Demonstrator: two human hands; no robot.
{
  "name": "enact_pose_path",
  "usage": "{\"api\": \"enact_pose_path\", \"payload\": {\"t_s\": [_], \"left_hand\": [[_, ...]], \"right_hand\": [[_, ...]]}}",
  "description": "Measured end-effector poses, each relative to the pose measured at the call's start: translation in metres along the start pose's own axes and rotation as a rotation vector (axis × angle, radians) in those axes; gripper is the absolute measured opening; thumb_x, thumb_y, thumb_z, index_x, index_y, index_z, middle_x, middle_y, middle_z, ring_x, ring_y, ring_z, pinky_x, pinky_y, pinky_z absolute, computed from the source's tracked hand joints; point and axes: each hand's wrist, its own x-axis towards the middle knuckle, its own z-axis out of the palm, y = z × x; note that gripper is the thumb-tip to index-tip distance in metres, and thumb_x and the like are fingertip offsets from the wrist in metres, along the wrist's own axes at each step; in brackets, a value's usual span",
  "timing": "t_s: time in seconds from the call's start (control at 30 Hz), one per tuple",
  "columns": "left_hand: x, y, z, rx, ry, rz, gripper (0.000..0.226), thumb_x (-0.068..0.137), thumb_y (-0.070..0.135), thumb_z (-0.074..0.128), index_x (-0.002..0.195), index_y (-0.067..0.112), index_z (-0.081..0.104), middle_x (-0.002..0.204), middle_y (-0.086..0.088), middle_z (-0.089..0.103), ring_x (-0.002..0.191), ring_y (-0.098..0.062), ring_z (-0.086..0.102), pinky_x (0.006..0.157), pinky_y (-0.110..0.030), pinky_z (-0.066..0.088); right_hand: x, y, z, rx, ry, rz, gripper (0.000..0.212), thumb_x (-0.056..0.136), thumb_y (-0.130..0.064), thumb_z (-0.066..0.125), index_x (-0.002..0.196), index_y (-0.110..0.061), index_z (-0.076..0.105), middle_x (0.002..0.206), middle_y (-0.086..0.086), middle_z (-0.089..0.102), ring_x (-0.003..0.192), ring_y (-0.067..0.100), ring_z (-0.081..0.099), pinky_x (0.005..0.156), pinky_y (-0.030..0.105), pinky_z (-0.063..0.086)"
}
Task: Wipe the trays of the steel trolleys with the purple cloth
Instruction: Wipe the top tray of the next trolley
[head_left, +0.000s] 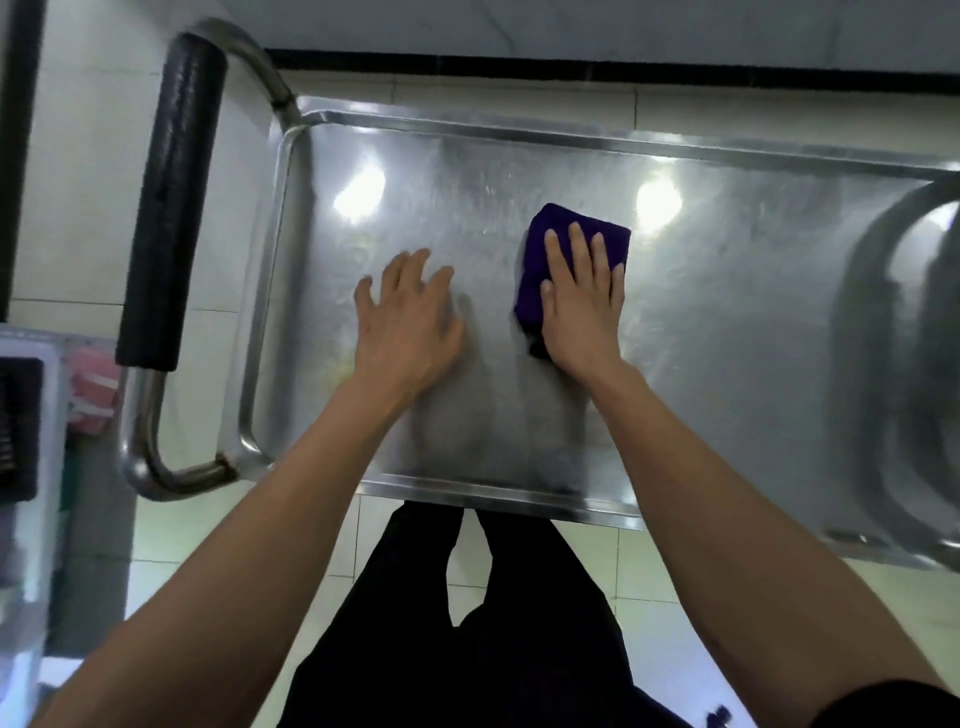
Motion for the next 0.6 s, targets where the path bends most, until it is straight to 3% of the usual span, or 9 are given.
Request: {"api": "enact_pose_path", "payload": {"t_s": [0.3,0.5,0.6], "left_hand": [[-0.031,-0.089,-0.007,0.037,-0.041,-0.156,0.052,0.098,0.039,0.045,0.147,0.021,0.037,0.162,-0.007,0.025,0.151,-0.030,0.019,0.117,-0.062,0.024],[-0.043,-0.123,-0.005,-0.066,-0.001,-0.255,0.055,0.096,0.035,0.050,0.146,0.018,0.038,0.163,-0.012,0.019,0.151,-0.033,0.013,0.117,-0.058,0.027],[-0.043,-0.133,-0.006,-0.105,0.009,-0.286,0.051,0.094,0.032,0.051,0.141,0.015,0.042,0.160,-0.013,0.024,0.148,-0.032,0.021,0.115,-0.054,0.032]], "right_hand": [[0.013,-0.089,0.034,-0.029,-0.048,-0.147,0.056,0.106,-0.033,0.027,0.158,-0.031,0.008,0.167,-0.003,0.002,0.153,0.022,-0.005,0.122,0.047,-0.003],[0.031,-0.145,0.045,-0.018,-0.077,-0.213,0.055,0.105,-0.032,0.029,0.158,-0.033,0.012,0.167,-0.004,0.005,0.153,0.020,-0.003,0.123,0.046,-0.003],[0.042,-0.173,0.049,-0.023,-0.098,-0.273,0.055,0.105,-0.031,0.029,0.158,-0.032,0.013,0.167,-0.004,0.007,0.153,0.022,-0.002,0.123,0.047,-0.002]]}}
